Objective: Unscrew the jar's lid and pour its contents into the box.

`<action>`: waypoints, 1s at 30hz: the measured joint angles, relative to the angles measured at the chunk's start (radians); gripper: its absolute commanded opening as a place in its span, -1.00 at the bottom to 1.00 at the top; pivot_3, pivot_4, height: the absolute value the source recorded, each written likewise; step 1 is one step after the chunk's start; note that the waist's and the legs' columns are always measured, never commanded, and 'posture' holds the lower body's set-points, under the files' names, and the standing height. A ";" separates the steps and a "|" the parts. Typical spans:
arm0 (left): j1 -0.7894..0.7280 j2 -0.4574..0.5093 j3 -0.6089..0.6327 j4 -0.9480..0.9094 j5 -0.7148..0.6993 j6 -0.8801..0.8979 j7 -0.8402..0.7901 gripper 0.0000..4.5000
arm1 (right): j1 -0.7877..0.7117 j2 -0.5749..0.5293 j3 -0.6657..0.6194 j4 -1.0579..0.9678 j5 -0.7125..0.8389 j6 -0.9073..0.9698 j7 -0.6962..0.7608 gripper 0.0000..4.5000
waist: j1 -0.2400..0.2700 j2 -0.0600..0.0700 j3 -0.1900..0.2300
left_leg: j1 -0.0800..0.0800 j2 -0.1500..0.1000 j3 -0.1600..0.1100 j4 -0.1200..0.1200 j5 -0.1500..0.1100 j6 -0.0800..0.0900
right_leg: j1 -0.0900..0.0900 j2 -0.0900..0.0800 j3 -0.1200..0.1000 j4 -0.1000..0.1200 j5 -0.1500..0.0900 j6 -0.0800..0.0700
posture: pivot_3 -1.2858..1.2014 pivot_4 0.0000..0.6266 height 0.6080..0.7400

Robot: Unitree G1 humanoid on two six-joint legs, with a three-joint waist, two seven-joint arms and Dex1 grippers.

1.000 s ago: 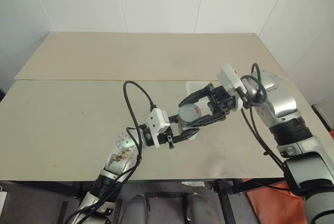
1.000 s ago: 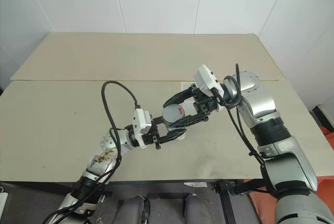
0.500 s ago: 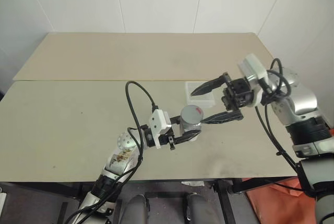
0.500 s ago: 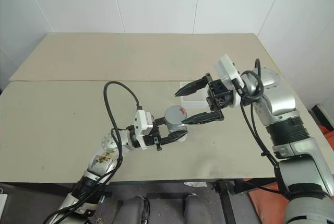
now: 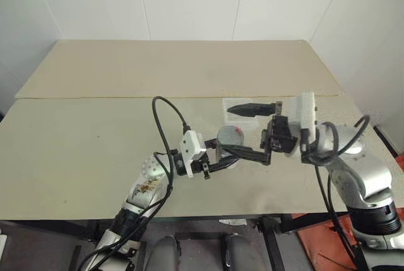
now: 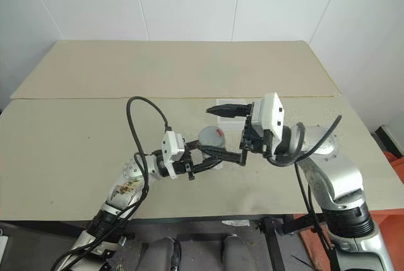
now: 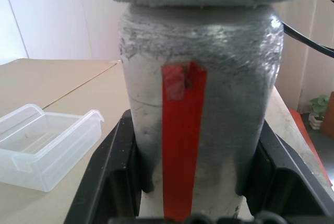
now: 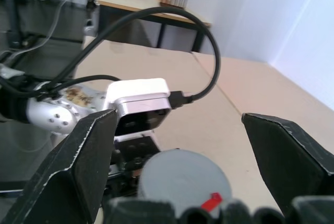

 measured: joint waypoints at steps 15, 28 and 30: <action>-0.014 0.012 0.001 0.000 0.003 0.009 0.007 -0.07 | 0.005 0.038 0.044 0.005 -0.084 0.003 -0.019 1.00 | 0.001 0.000 0.000 | 0.000 0.001 0.000 -0.001 0.000 0.000 | 0.000 0.001 0.000 -0.001 0.000 0.000 | 0.03 -0.52 1.00; -0.010 0.031 0.007 -0.001 -0.004 0.016 0.005 -0.07 | 0.032 0.044 0.030 0.064 -0.123 -0.031 0.006 1.00 | 0.001 0.000 0.000 | 0.000 0.001 0.000 -0.001 0.000 0.000 | 0.000 0.001 0.000 -0.001 0.000 0.000 | 0.03 -0.52 1.00; -0.010 0.031 0.008 -0.001 -0.005 0.016 0.003 -0.07 | 0.043 0.034 0.018 0.064 -0.121 -0.039 0.015 1.00 | 0.001 0.000 0.000 | 0.000 0.001 0.000 -0.001 0.000 0.000 | 0.000 0.001 0.000 -0.001 0.000 0.000 | 0.03 -0.52 1.00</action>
